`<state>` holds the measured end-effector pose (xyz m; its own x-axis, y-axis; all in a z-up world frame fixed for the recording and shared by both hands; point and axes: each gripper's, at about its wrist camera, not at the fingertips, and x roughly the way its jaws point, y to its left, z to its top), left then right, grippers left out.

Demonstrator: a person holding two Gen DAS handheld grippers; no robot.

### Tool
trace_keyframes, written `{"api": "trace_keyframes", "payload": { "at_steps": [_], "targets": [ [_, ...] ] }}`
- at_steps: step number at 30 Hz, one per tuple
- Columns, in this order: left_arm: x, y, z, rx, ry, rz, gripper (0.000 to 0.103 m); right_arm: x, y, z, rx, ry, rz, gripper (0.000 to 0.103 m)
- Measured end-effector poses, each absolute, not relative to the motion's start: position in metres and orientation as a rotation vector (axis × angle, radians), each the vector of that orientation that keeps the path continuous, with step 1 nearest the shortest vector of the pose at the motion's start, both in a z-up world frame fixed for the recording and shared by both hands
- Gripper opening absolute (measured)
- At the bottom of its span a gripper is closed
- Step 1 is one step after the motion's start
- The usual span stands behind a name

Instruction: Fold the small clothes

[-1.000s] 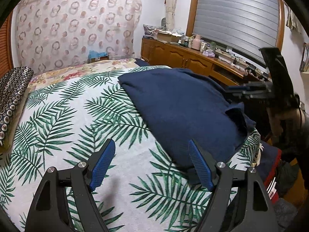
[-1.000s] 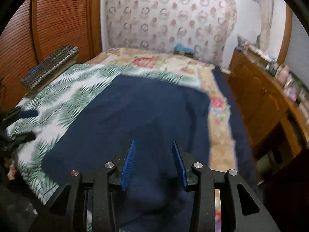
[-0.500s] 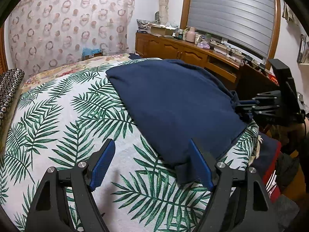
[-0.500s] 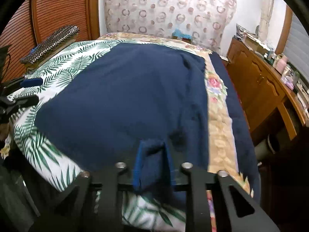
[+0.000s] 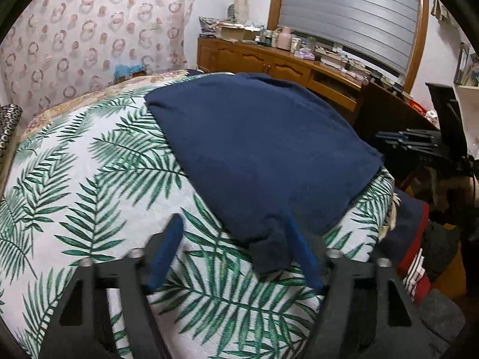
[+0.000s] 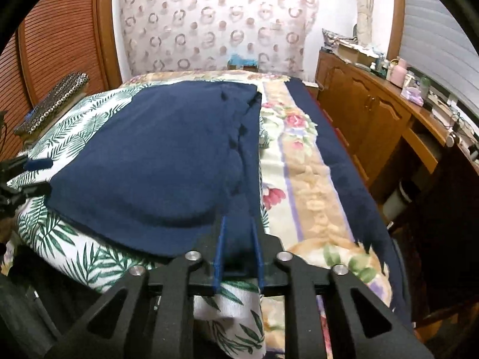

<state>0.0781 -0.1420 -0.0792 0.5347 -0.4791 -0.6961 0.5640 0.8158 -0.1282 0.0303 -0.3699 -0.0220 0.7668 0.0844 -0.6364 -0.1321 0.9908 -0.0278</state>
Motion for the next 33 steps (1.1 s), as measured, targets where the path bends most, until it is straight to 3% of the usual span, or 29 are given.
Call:
{"api": "trace_keyframes", "payload": {
  "at_steps": [3,5,9,13,15,22,25,27,33],
  "targets": [
    [0.077,-0.144,-0.082,0.102,0.824,-0.650,0.051,0.027,-0.357,-0.029,-0.082,0.674,0.126,0.029],
    [0.075,-0.148,-0.086,0.110,0.853,-0.653,0.051,0.024,-0.356,-0.031,-0.087,0.666,0.144,0.035],
    [0.070,-0.152,-0.087,0.132,0.865,-0.648,0.051,0.019,-0.347,-0.035,-0.092,0.647,0.207,0.036],
    [0.070,-0.156,-0.086,0.114,0.887,-0.689,0.017,0.020,-0.344,-0.040,-0.091,0.641,0.251,0.037],
    [0.070,-0.159,-0.084,0.121,0.896,-0.705,0.011,0.020,-0.338,-0.044,-0.103,0.650,0.270,0.037],
    [0.076,-0.160,-0.035,0.050,0.787,-0.740,0.009,0.017,-0.335,-0.046,-0.096,0.656,0.348,0.038],
    [0.085,-0.161,-0.014,0.043,0.731,-0.729,0.009,0.016,-0.338,-0.042,-0.103,0.646,0.362,0.048],
    [0.094,-0.164,-0.007,0.040,0.717,-0.727,0.009,0.013,-0.340,-0.041,-0.108,0.643,0.374,0.065],
    [0.115,-0.171,0.003,0.034,0.692,-0.719,0.009,0.010,-0.347,-0.047,-0.147,0.651,0.329,0.070]
  ]
}}
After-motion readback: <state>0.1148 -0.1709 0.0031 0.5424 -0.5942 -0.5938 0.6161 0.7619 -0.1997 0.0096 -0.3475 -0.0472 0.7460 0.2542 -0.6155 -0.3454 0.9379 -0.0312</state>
